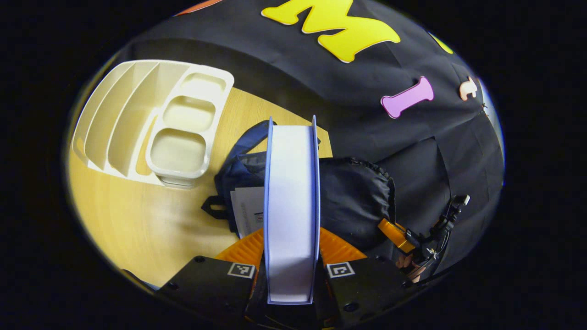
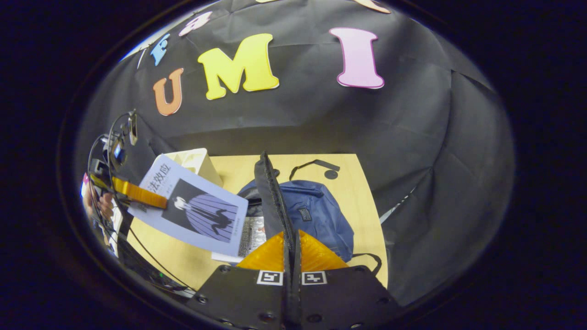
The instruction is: Open the schoolbag, grab two books from the bookshelf and put them into the schoolbag.
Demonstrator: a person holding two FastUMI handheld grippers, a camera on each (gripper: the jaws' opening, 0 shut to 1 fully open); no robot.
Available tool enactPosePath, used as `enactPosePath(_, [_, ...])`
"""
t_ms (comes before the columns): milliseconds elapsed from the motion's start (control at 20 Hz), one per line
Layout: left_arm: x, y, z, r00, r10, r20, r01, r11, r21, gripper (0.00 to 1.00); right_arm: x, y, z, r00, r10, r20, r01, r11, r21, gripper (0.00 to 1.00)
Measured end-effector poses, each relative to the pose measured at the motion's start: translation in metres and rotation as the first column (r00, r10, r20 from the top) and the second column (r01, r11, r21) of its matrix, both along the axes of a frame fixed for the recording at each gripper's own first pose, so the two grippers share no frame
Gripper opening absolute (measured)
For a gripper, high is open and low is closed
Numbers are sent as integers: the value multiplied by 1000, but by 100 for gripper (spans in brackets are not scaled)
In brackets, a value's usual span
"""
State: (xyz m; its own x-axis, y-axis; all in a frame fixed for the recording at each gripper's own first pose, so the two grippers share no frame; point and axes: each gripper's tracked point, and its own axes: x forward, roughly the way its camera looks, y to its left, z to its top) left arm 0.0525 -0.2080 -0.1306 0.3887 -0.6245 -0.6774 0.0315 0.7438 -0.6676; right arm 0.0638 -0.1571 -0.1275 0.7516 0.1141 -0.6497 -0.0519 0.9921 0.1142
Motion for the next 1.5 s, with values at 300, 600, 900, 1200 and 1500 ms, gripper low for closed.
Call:
enactPosePath(300, [7,-37,-31,999,16,-27,-18,997,-72,47,5,-1,2,1000,-2,-6,2,1000,2,0])
enactPosePath(600, [13,-70,-56,998,19,-53,-26,992,-126,38,7,1,8,1000,-2,-3,2,1000,2,0])
enactPosePath(900, [21,-85,-64,999,47,-28,-51,986,-159,43,13,4,15,1000,3,10,-3,1000,2,0])
enactPosePath(1200, [19,-94,-76,998,58,-22,-61,980,-190,43,18,13,20,1000,25,17,-25,1000,-5,0])
enactPosePath(1500, [21,-117,-95,998,52,-21,-55,975,-217,46,21,20,21,999,41,16,-41,999,-10,0])
